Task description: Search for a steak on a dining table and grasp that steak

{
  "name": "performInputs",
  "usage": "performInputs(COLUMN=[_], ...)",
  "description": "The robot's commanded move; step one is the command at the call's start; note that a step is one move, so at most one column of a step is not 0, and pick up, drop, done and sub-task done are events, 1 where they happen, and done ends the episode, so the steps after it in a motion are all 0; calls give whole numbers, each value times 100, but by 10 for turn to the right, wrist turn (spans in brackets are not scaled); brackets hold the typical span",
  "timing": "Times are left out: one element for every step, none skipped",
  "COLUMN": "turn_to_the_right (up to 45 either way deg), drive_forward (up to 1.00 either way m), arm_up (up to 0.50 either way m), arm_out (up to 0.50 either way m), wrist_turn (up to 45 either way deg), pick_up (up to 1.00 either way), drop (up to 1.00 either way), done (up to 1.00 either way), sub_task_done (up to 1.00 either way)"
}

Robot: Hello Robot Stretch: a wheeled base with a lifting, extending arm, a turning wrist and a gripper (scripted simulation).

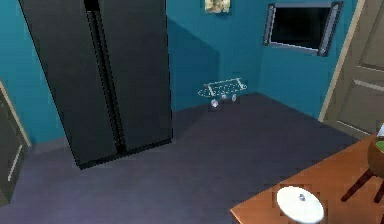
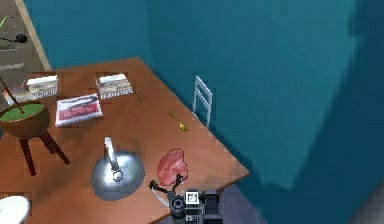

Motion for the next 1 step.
performInputs(turn_to_the_right=[0], drive_forward=[0], arm_up=[0], arm_out=[0], wrist_turn=[0], pick_up=[100], drop=[0], done=[0], sub_task_done=[0])
